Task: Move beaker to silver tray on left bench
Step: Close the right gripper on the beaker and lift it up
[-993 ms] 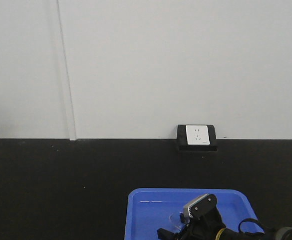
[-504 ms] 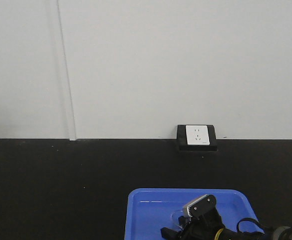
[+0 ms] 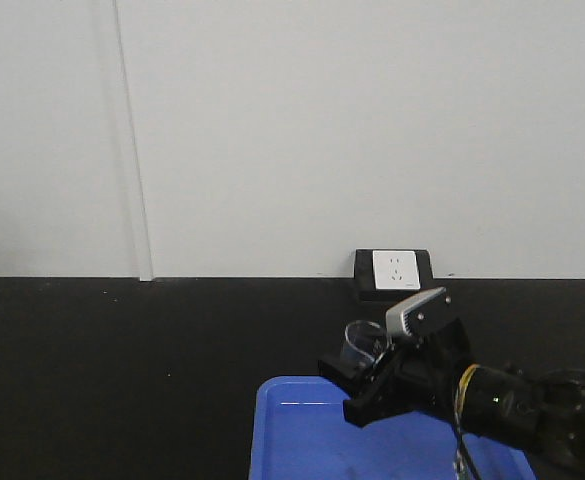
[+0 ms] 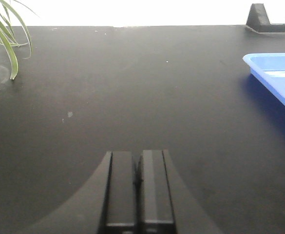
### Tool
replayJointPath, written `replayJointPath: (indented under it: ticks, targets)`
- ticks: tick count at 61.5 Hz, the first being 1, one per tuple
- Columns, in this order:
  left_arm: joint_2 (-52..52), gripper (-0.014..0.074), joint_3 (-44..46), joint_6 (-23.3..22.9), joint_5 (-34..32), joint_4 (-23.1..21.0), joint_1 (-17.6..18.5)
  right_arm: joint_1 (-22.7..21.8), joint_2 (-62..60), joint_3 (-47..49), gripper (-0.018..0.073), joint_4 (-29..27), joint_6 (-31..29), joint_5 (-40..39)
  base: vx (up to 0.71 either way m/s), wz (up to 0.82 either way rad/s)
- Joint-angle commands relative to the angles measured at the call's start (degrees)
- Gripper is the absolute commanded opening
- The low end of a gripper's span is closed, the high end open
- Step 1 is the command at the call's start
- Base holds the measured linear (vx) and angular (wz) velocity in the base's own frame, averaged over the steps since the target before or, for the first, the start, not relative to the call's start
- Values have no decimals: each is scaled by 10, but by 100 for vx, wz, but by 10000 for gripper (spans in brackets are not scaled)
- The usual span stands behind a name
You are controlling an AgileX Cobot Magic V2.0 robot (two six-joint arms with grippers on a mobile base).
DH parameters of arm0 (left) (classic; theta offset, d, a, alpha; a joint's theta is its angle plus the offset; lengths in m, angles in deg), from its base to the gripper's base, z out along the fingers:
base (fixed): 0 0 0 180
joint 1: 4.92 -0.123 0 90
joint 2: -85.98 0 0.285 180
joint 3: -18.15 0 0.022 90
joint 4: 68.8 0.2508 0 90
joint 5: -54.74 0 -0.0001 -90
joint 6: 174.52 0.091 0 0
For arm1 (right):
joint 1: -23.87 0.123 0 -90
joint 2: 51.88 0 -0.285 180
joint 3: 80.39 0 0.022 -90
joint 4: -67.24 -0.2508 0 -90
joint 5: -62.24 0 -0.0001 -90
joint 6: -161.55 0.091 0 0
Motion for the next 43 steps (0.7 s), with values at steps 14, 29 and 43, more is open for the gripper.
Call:
replayJointPath:
  ticks: [14, 29, 43]
  targets:
    - [-4, 1, -10, 0, -48, -3, -1, 93, -113, 98, -14, 135, 121, 78, 0, 0]
    - [-4, 1, -10, 0, -48, -3, -1, 150, -113, 101, -14, 148, 139, 90, 0, 0]
    - [-4, 1, -10, 0, -48, -3, -1, 150, -113, 101, -14, 148, 139, 90, 0, 0]
